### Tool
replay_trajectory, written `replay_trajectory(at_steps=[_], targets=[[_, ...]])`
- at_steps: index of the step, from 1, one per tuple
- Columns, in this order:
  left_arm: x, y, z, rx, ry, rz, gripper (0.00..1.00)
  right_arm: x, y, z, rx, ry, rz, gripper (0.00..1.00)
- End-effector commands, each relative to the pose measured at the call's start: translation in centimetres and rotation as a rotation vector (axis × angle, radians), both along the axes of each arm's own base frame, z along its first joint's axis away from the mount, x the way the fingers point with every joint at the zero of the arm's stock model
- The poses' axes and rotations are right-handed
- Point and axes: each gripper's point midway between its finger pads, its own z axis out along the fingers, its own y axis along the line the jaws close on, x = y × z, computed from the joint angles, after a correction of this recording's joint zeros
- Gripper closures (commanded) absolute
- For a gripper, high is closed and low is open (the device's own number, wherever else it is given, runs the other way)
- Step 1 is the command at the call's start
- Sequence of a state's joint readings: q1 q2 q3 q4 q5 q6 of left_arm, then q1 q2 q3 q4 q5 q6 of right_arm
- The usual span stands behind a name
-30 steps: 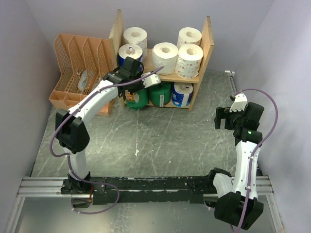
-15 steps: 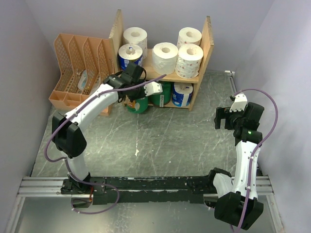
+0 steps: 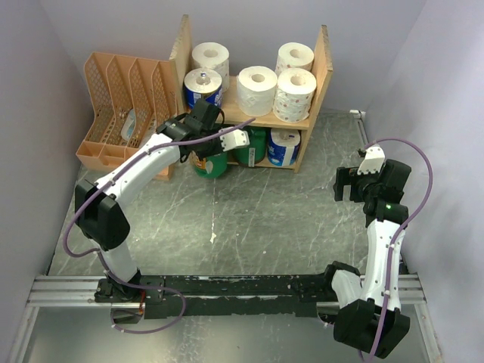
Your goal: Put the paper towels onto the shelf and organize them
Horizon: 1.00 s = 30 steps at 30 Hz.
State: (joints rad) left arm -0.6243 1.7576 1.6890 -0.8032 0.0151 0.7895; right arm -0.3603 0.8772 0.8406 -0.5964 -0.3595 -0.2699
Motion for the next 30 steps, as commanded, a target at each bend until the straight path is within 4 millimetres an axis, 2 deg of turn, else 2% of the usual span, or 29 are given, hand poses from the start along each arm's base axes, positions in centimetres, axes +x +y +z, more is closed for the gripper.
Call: replay_trajectory(at_steps=[1,5,19,26,30], targets=[[0.7,0.3,3.7,-0.022,-0.104,0.016,0.93,-0.1,-0.3,0.2,-0.007,-0.014,-0.006,0.00],[0.8,0.1,4.6,-0.035,-0.124,0.013,0.93,-0.1,-0.2,0.2,-0.007,-0.014,-0.004,0.00],[3.5,0.0,7.9,-0.057,-0.319,0.064,0.93,-0.1,-0.3,0.2,-0.007,-0.015,-0.006,0.00],[3.8,-0.5,6.9,-0.029,-0.417,0.064,0.93,-0.1,-0.3,0.2,-0.007,-0.015,-0.006,0.00],[2.7,-1.3,5.0,-0.016,-0.436,0.041,0.93,-0.1,-0.3,0.2,-0.008,-0.015,-0.005,0.00]])
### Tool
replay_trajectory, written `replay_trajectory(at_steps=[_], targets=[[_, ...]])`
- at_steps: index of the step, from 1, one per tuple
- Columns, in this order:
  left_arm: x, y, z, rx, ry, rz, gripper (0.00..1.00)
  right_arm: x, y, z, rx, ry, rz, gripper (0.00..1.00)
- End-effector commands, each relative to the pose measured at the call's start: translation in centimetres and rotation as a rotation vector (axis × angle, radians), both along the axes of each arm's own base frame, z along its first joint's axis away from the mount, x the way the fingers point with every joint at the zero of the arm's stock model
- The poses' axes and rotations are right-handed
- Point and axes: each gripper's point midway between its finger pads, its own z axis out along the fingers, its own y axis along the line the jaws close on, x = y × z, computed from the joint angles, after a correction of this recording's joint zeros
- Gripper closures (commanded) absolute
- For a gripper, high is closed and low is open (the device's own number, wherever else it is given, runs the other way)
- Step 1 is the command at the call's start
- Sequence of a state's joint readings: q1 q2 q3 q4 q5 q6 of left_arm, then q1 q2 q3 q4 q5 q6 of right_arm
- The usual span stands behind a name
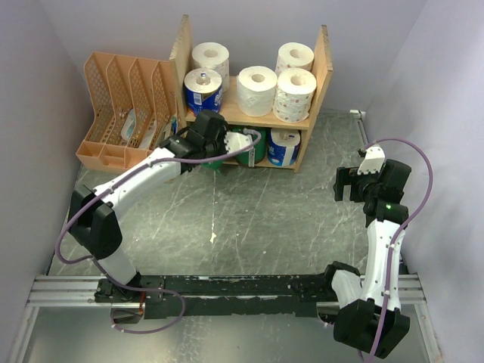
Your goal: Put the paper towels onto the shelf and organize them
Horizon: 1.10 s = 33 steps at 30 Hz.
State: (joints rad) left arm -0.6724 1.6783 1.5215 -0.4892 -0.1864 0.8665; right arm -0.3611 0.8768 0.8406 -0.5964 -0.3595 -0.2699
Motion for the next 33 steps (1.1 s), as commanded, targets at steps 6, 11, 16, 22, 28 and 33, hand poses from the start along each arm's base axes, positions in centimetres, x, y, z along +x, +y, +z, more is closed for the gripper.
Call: replay_trajectory(at_steps=[6,11,16,22,28,33], targets=[[-0.5,-1.4,0.0,-0.024,-0.151,-0.009,0.93,-0.1,-0.2,0.3,-0.009,-0.017,-0.003,0.00],[0.0,-1.0,-0.8,-0.019,-0.194,0.016,0.93,-0.1,-0.2,0.2,-0.007,-0.015,-0.003,0.00],[0.9,-0.3,0.0,-0.013,-0.282,0.063,0.93,-0.1,-0.3,0.3,-0.009,-0.017,-0.004,0.00],[2.0,-0.1,2.6,0.000,-0.385,0.093,0.93,-0.1,-0.2,0.2,-0.007,-0.014,-0.003,0.00],[2.7,-0.3,4.9,-0.005,-0.438,0.101,0.93,-0.1,-0.2,0.2,-0.007,-0.015,-0.003,0.00],[2.8,-0.1,4.0,-0.017,-0.471,0.114,0.93,-0.1,-0.2,0.3,-0.008,-0.017,-0.002,0.00]])
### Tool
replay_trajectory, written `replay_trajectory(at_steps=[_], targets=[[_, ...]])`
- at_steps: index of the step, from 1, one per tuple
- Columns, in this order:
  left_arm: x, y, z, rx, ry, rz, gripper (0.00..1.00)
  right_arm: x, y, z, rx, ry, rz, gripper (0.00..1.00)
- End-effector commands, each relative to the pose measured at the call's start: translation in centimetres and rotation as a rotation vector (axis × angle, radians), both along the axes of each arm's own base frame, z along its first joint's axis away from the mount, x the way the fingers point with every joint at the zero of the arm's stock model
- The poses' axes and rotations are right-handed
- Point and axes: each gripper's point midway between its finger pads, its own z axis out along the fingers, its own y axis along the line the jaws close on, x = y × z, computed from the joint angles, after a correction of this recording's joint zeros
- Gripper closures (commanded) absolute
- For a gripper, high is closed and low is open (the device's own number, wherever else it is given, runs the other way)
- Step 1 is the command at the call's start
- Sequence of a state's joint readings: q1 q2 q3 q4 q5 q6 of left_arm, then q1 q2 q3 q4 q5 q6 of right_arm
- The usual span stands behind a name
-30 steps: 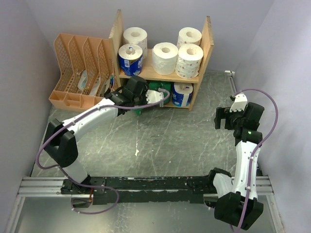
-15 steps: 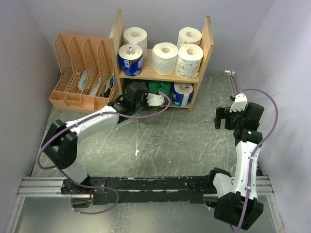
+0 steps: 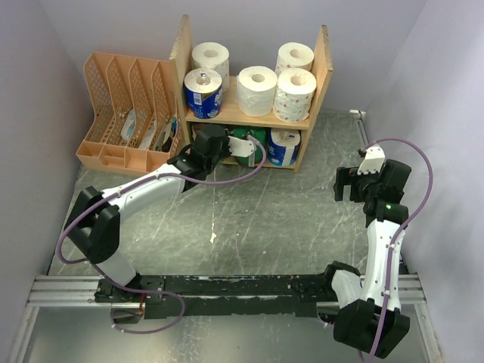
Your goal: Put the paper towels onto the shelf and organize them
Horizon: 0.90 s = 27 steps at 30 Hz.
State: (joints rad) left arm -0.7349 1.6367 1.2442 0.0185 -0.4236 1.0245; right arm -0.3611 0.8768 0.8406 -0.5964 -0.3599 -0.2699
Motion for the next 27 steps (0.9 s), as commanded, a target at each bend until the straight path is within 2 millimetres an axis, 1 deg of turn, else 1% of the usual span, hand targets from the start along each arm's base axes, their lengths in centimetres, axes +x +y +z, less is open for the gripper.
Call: replay_trajectory(at_steps=[1,4,7,8,16,18,19,23,25,27], targets=[[1.1,0.1,3.0,-0.057,-0.162,0.035,0.93,-0.1,-0.2,0.3,-0.008,-0.017,-0.002,0.00],[1.0,0.3,1.9,-0.048,-0.209,0.032,0.93,-0.1,-0.2,0.3,-0.008,-0.017,-0.002,0.00],[0.8,0.4,0.8,-0.048,-0.211,0.032,0.93,-0.1,-0.2,0.3,-0.008,-0.019,-0.002,0.00],[0.8,0.4,0.3,-0.054,-0.193,0.031,0.93,-0.1,-0.2,0.3,-0.008,-0.019,-0.001,0.00],[-0.1,0.0,-1.7,-0.101,-0.058,0.032,0.93,-0.1,-0.2,0.3,-0.009,-0.020,-0.002,0.00],[-0.3,-0.1,-2.3,-0.109,-0.023,0.033,0.92,-0.1,-0.2,0.4,-0.008,-0.020,0.000,0.00],[-0.3,-0.1,-2.6,-0.112,-0.008,0.034,0.90,-0.1,-0.2,0.3,-0.007,-0.019,0.000,0.00],[-0.8,-0.3,-3.7,-0.112,0.037,0.034,0.75,-0.2,-0.1,0.4,-0.008,-0.022,0.002,0.00],[-1.0,-0.3,-4.0,-0.113,0.048,0.034,0.68,-0.2,-0.1,0.4,-0.009,-0.022,0.001,0.00],[-0.9,-0.4,-4.0,-0.114,0.051,0.037,0.63,-0.2,-0.1,0.4,-0.008,-0.022,0.002,0.00]])
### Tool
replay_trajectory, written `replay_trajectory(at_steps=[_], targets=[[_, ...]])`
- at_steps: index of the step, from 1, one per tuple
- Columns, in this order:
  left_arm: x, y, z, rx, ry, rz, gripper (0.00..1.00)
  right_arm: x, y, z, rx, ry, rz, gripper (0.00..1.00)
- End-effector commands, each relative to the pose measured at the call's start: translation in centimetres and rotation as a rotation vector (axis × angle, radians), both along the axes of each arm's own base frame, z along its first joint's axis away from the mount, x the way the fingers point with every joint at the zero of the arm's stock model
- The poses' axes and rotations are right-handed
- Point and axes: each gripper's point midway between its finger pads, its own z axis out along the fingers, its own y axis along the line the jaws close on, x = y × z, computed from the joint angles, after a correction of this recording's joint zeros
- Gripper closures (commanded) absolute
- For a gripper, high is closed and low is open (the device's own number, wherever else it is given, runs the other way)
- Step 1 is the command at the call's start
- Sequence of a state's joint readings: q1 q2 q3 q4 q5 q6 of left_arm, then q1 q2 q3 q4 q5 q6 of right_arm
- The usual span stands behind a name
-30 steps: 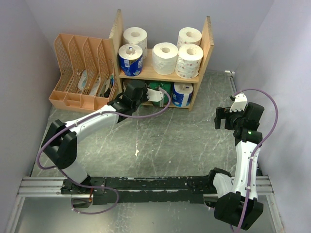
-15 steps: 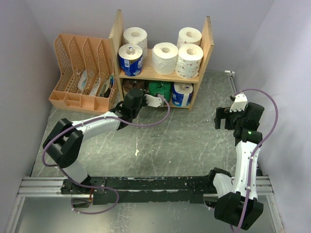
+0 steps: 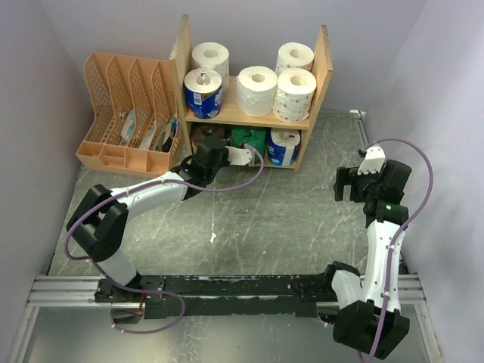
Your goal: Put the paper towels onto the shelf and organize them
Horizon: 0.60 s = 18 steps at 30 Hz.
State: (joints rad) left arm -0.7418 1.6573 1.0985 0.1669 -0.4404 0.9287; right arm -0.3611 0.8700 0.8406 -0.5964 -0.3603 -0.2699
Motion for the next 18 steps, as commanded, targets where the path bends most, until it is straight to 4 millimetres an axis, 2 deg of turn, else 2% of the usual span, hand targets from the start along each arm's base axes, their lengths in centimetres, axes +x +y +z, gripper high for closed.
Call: replay_trajectory(at_steps=[1,3,4,6,7,9,13,18], targets=[[-0.1,-0.6,0.8,-0.043,0.014,0.000,0.61,-0.2,-0.1,0.2,-0.006,-0.016,0.001,0.00],[0.0,-0.7,1.2,-0.044,0.006,0.002,0.56,-0.1,-0.1,0.3,-0.007,-0.016,0.002,0.00],[0.0,-0.8,1.6,-0.047,0.000,0.001,0.47,-0.1,-0.2,0.3,-0.007,-0.017,0.001,0.00],[0.2,-1.0,2.2,-0.048,0.000,-0.002,0.42,-0.1,-0.2,0.3,-0.008,-0.017,-0.001,0.00],[0.3,-1.1,2.4,-0.045,0.003,0.000,0.31,-0.1,-0.2,0.4,-0.009,-0.019,-0.002,0.00],[0.5,-1.2,2.8,-0.044,0.006,0.004,0.23,-0.1,-0.2,0.5,-0.011,-0.024,-0.003,0.00],[0.2,-1.4,4.3,-0.065,-0.003,-0.012,0.20,-0.2,-0.2,0.4,-0.009,-0.021,-0.001,0.00],[-0.4,-1.7,5.1,-0.067,0.018,-0.022,0.21,-0.2,-0.1,0.4,-0.009,-0.024,0.001,0.00]])
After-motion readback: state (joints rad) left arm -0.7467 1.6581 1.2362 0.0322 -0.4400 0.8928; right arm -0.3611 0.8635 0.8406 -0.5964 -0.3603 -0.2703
